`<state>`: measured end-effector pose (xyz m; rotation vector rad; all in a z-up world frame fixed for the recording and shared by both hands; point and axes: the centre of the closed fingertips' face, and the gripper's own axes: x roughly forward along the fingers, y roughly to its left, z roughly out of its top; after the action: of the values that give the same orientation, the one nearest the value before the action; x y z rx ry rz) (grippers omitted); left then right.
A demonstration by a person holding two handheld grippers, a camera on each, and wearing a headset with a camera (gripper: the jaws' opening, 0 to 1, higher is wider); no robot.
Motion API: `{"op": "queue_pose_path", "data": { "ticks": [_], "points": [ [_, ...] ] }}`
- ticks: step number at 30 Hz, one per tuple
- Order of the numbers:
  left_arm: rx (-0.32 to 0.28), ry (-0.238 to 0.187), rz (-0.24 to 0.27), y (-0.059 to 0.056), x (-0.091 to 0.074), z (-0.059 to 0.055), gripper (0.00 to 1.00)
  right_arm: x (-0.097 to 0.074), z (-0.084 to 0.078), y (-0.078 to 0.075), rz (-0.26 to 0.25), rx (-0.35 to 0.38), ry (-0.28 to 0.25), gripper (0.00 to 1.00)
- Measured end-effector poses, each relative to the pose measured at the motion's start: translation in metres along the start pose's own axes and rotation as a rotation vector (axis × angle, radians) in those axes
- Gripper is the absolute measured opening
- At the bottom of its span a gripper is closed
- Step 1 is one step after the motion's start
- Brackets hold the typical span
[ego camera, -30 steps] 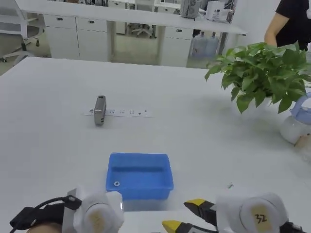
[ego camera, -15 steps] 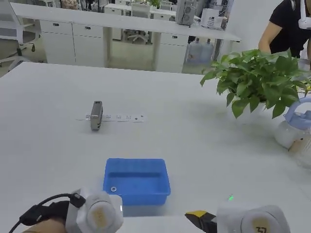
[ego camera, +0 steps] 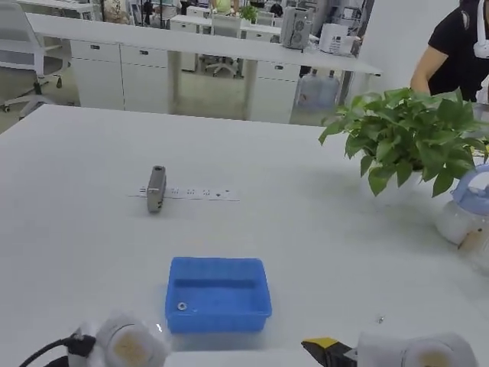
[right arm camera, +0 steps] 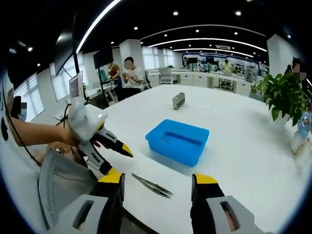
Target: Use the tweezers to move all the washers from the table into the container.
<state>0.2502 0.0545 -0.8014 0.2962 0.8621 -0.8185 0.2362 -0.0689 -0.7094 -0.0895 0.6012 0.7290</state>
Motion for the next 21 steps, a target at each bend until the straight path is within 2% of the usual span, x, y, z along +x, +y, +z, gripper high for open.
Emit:
{"op": "queue_pose_path", "data": {
  "ticks": [1,2,3,4,5,6,8,10,11,13,15,17,21],
  "points": [
    [-0.064,-0.004,0.034,0.004,-0.005,0.0,0.65,0.0,0.0,0.0,-0.002,0.002,0.002,0.55],
    [-0.098,-0.03,0.051,0.007,-0.01,0.004,0.72,0.0,0.0,-0.002,-0.011,0.003,0.002,0.56],
    [-0.093,-0.092,0.071,0.011,-0.019,0.012,0.73,0.0,0.0,-0.003,-0.015,0.003,0.002,0.57],
    [-0.102,-0.121,0.097,0.015,-0.024,0.015,0.73,0.001,0.001,-0.004,-0.016,0.005,0.001,0.58],
    [-0.11,-0.133,0.114,0.018,-0.032,0.017,0.74,0.001,0.001,-0.004,-0.018,0.007,0.0,0.59],
    [-0.111,-0.128,0.114,0.017,-0.035,0.016,0.75,0.001,0.001,-0.005,-0.021,0.008,-0.001,0.6],
    [-0.112,-0.166,0.166,0.023,-0.047,0.023,0.81,0.001,0.001,-0.008,-0.029,0.006,0.001,0.63],
    [-0.138,-0.22,0.18,0.021,-0.057,0.033,0.82,0.002,0.001,-0.011,-0.034,0.006,0.002,0.66],
    [-0.166,-0.269,0.186,0.02,-0.063,0.041,0.86,0.001,0.001,-0.013,-0.037,0.009,0.002,0.68],
    [-0.209,-0.333,0.195,0.02,-0.068,0.05,0.99,0.001,0.0,-0.017,-0.045,0.014,-0.002,0.7],
    [-0.219,-0.349,0.199,0.017,-0.071,0.052,0.99,0.001,-0.001,-0.02,-0.056,0.011,-0.002,0.73],
    [-0.223,-0.343,0.2,0.016,-0.072,0.053,0.99,0.001,-0.003,-0.023,-0.071,0.008,0.0,0.77],
    [-0.194,-0.341,0.228,0.015,-0.077,0.055,0.99,-0.001,-0.007,-0.03,-0.093,0.012,0.001,0.84]
  ]
}}
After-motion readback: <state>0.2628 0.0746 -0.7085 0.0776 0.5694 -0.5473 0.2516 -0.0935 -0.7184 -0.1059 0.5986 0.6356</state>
